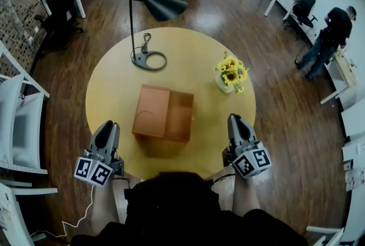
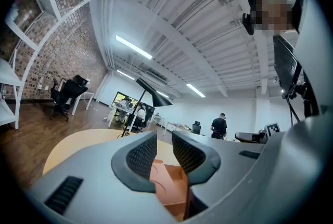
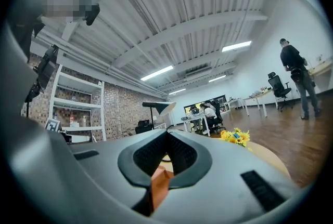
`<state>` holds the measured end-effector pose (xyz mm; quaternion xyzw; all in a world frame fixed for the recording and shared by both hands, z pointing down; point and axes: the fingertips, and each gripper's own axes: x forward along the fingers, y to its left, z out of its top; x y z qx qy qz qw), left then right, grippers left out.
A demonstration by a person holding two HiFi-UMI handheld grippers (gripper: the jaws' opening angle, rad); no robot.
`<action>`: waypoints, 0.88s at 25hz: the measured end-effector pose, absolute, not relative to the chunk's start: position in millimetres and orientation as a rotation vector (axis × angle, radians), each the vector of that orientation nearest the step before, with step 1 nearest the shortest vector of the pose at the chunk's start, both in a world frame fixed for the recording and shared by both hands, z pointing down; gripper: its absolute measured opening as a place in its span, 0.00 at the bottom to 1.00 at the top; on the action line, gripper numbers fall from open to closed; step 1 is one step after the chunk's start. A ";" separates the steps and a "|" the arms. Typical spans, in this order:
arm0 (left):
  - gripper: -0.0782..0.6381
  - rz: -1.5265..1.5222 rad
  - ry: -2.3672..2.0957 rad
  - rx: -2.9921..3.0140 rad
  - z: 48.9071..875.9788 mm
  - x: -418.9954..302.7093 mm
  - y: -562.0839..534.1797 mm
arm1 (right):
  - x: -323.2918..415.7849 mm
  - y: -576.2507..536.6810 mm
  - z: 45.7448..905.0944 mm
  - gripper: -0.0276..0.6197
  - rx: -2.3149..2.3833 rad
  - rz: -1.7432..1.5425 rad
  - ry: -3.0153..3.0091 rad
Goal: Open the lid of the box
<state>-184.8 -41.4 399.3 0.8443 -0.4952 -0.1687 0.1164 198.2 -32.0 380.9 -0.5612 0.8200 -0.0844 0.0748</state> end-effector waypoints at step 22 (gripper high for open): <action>0.22 -0.515 -1.481 2.452 398.9 -188.7 -52.6 | 196.8 -32.6 379.6 0.05 -1.669 -0.223 2.452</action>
